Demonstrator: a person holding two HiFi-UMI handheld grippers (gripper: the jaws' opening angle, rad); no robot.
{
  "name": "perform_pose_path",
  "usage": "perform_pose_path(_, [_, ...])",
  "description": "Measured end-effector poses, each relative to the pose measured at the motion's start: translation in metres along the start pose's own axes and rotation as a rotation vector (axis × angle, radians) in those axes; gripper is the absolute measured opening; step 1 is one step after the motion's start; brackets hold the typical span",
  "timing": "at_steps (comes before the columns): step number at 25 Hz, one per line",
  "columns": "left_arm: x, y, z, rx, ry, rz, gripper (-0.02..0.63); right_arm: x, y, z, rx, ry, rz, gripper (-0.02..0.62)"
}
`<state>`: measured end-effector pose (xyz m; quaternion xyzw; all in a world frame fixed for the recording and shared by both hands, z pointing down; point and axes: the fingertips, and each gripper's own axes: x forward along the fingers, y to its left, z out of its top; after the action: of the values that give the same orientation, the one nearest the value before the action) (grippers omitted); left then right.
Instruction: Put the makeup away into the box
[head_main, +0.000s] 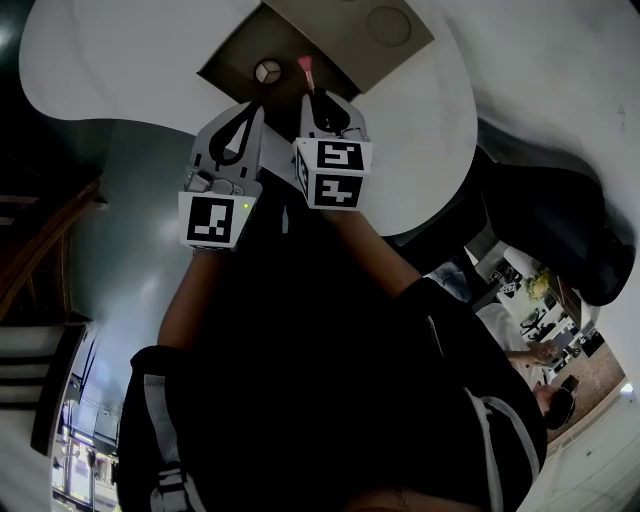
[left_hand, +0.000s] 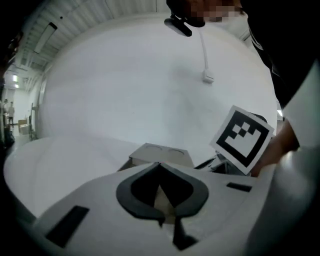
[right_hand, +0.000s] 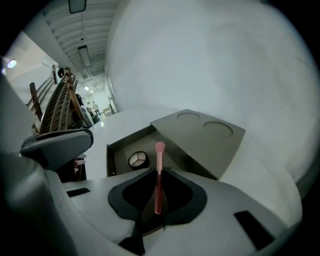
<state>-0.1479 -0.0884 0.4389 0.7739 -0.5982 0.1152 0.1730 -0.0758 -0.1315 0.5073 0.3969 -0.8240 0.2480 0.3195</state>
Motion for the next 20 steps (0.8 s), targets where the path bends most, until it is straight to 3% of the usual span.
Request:
perform_pose_path(7, [0.004, 0.008, -0.003, -0.009, 0.007, 0.007, 0.008, 0.01, -0.003, -0.003, 0.028, 0.03, -0.012, 0.066])
perform_pose_path(14, [0.002, 0.007, 0.002, -0.002, -0.01, 0.009, 0.008, 0.006, -0.006, -0.002, 0.062, 0.021, -0.01, 0.14])
perform_pose_path(20, [-0.009, 0.001, 0.017, 0.015, -0.045, 0.018, 0.008, -0.015, -0.005, 0.01, 0.049, -0.036, -0.016, 0.118])
